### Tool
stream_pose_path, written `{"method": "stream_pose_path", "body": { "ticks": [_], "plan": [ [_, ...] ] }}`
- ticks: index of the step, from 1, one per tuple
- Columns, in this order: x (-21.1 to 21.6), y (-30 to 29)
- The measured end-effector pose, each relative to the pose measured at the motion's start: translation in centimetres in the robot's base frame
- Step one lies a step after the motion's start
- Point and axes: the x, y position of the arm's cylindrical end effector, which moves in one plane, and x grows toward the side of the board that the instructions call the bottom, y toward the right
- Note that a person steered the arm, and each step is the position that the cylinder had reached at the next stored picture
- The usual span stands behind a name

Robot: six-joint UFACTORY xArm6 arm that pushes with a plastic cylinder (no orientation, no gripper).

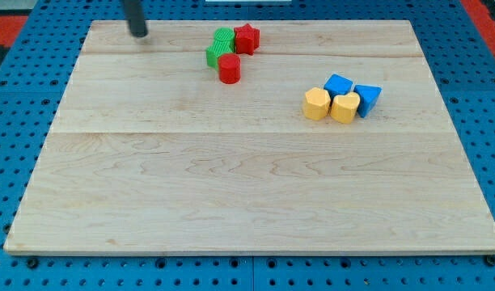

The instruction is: Slide green circle to the bottom of yellow hexagon

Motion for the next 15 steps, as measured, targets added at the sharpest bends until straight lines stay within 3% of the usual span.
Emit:
{"method": "stream_pose_path", "body": {
  "ticks": [1, 2, 3, 4, 5, 7, 8, 9, 10, 11, 14, 15],
  "plan": [
    [-0.4, 6.5],
    [4.0, 7.6],
    [4.4, 12.5],
    [2.6, 10.9],
    [4.0, 14.4],
    [13.7, 16.5],
    [9.8, 11.0],
    [8.7, 12.8],
    [10.4, 18.2],
    [12.2, 20.5],
    [22.6, 18.0],
    [25.1, 19.7]
  ]
}}
